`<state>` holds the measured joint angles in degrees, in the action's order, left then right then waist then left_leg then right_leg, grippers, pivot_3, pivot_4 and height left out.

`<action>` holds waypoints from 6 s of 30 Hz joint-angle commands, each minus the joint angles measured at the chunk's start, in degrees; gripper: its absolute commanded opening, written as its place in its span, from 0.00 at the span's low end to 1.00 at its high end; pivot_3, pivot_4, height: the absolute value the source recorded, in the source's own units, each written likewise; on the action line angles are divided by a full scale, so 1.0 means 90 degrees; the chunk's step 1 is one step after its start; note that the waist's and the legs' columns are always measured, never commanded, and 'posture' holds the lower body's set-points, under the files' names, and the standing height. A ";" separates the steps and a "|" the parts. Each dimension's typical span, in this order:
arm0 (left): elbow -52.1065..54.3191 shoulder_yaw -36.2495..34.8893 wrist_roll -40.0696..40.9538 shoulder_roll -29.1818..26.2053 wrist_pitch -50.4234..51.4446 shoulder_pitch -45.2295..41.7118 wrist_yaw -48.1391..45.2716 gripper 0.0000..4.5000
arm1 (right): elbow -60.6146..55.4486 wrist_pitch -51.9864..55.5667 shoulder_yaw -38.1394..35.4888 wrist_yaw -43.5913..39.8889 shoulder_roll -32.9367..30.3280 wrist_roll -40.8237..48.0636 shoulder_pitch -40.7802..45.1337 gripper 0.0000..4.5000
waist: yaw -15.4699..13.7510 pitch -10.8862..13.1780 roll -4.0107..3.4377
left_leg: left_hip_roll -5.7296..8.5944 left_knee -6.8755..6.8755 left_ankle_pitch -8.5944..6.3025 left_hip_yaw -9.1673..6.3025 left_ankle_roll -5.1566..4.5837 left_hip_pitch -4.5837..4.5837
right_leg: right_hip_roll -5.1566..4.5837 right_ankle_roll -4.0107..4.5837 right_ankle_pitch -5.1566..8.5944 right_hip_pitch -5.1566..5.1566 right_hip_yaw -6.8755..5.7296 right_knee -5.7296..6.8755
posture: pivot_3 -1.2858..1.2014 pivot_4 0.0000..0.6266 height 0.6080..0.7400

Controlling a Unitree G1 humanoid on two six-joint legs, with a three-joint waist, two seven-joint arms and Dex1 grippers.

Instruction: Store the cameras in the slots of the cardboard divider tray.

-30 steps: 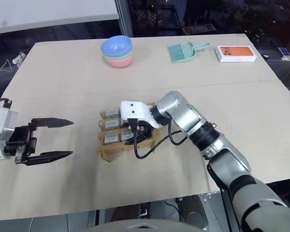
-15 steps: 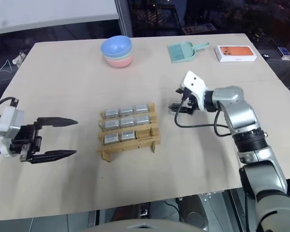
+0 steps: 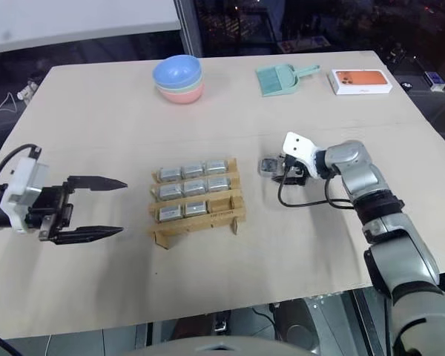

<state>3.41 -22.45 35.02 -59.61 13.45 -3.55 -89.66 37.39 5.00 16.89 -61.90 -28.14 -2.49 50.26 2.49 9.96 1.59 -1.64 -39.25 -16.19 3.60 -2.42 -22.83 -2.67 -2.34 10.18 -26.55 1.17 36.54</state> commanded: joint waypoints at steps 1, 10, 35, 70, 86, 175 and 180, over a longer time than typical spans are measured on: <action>0.0180 -0.0143 0.0078 -0.0058 0.0017 0.0043 0.0039 1.00 | 0.0478 -0.0381 -0.0088 -0.0138 0.0193 0.0008 0.0354 0.84 | 0.0005 0.0000 0.0000 | 0.0000 0.0000 0.0000 0.0000 0.0000 0.0000 | 0.0000 0.0000 0.0000 0.0000 0.0000 0.0000 | 0.52 0.24 1.00; 0.0373 -0.0245 0.0191 -0.0066 0.0278 0.0120 0.0220 1.00 | 0.0428 -0.0419 -0.0280 -0.0723 0.0333 0.0291 0.0320 0.40 | 0.0001 0.0001 -0.0001 | -0.0005 0.0000 0.0000 0.0000 0.0001 0.0001 | 0.0001 0.0000 -0.0001 0.0000 0.0001 0.0002 | 0.52 0.24 1.00; 0.0852 0.1114 0.2152 0.2249 0.4463 -0.2880 0.4396 1.00 | -0.4089 -0.1889 0.0300 0.0833 0.0845 -0.0475 -0.0340 0.40 | -0.0035 -0.0001 0.0001 | 0.0026 -0.0018 0.0020 -0.0082 0.0034 -0.0003 | -0.0011 0.0000 -0.0003 0.0013 -0.0017 0.0026 | 0.52 0.24 1.00; 0.0597 0.1002 0.2291 0.2060 0.4645 -0.2899 0.3892 0.14 | -0.3730 -0.2494 0.0383 0.1150 0.0677 -0.0781 -0.0313 0.40 | -0.0034 -0.0001 0.0001 | 0.0027 -0.0018 0.0023 -0.0100 0.0039 0.0007 | -0.0011 0.0001 -0.0002 0.0034 -0.0030 0.0019 | 0.52 0.24 1.00; 0.1140 0.1072 0.1814 0.2175 0.3736 -0.2367 0.3615 0.14 | -0.5959 0.0980 -0.0748 -0.0152 -0.0571 0.2168 -0.1907 0.99 | -0.0185 0.0000 0.0001 | 0.0027 -0.0017 0.0013 -0.0109 0.0022 0.0009 | -0.0019 0.0001 -0.0002 0.0052 -0.0043 -0.0004 | 0.52 0.24 1.00; 0.0276 0.3433 -0.2053 0.3666 -0.2014 -0.0354 0.3655 0.14 | -0.6652 0.2759 -0.5758 -0.2041 -0.2644 0.6345 -0.7062 0.99 | -0.0372 -0.0033 -0.0043 | 0.0021 -0.0010 -0.0008 -0.0109 -0.0014 0.0116 | -0.0012 -0.0007 0.0034 0.0196 -0.0050 -0.0078 | 0.52 0.24 1.00; 0.0054 0.3408 -0.2215 0.3713 -0.2183 -0.0466 0.3786 0.14 | -0.6621 0.2780 -0.5738 -0.2034 -0.2627 0.6350 -0.6979 0.99 | -0.0373 -0.0035 -0.0045 | 0.0021 -0.0011 -0.0008 -0.0109 -0.0014 0.0116 | -0.0012 -0.0007 0.0034 0.0196 -0.0053 -0.0077 | 0.52 0.24 1.00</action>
<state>5.87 7.32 16.57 -26.17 -6.56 -8.40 -56.00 -21.36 29.94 -34.18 -80.05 -51.70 53.46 -13.02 -0.86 9.65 1.18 -1.46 -39.35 -16.26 2.62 -2.55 -21.78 -2.78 -2.41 10.49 -24.78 0.70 35.84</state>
